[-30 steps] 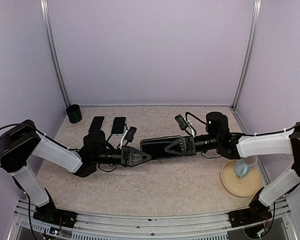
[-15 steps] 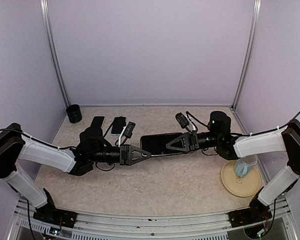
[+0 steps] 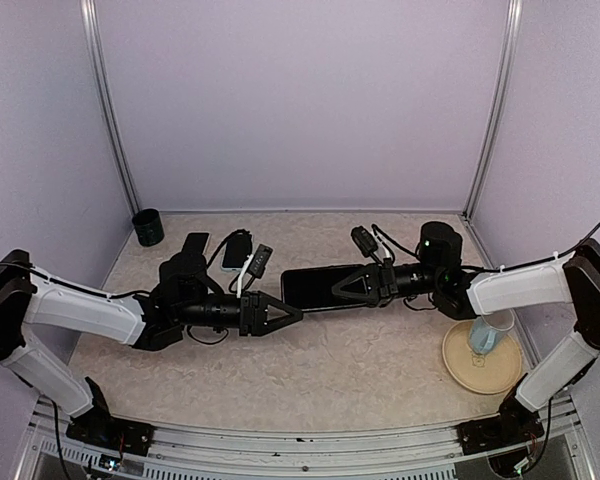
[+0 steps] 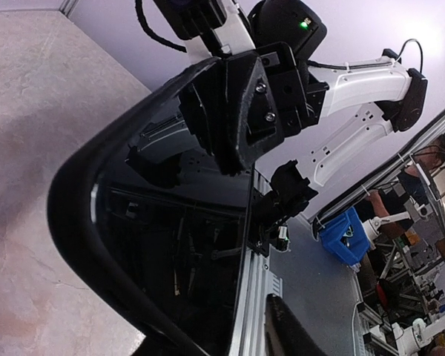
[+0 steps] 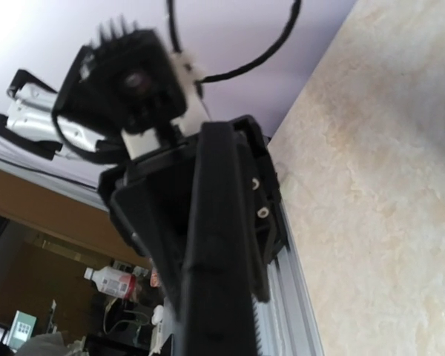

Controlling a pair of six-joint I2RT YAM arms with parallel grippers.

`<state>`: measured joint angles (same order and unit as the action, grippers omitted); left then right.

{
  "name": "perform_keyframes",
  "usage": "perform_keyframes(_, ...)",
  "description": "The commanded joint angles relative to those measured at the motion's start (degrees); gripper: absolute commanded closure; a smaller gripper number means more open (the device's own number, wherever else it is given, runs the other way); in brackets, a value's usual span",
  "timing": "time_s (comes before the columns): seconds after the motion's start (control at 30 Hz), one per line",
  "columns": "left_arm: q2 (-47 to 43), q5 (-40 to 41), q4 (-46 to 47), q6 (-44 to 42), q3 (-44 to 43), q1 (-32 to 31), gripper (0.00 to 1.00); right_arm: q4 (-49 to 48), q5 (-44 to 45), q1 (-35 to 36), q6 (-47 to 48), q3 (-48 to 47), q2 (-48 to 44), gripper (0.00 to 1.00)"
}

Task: Put the phone into the phone case
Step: Press the phone with the phone case, then pass from the right arm to the left

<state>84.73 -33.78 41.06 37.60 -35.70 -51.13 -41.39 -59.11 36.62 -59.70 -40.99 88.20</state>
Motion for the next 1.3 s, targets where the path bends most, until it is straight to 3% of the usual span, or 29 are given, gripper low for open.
perform_keyframes(0.0,-2.8,-2.8,0.7,-2.7,0.5,-1.1,0.60,0.2,5.5,-1.5,-0.8,-1.0,-1.1,1.00)
perform_keyframes(0.27,-3.3,-2.6,3.3,0.9,2.2,1.1,0.46,2.3,5.9,-1.6,2.4,-0.7,-1.3,1.00)
perform_keyframes(0.4,-2.5,-3.1,5.7,3.5,3.5,2.9,0.44,4.5,6.7,-1.5,5.2,-0.6,-2.1,1.00)
perform_keyframes(0.8,2.5,-2.0,7.3,6.6,2.5,4.4,0.48,7.3,6.9,-0.3,9.7,-0.9,-3.4,1.00)
perform_keyframes(1.13,3.7,0.3,5.7,6.4,1.9,5.0,0.61,14.4,8.8,1.4,15.8,-2.6,-4.2,1.00)
perform_keyframes(1.2,2.0,2.6,3.6,4.8,2.7,5.5,0.56,16.8,9.5,1.4,17.3,-3.0,-4.7,1.00)
perform_keyframes(1.27,-0.4,4.9,0.7,2.0,3.1,5.8,0.45,19.2,10.1,1.4,18.7,-3.5,-5.2,1.00)
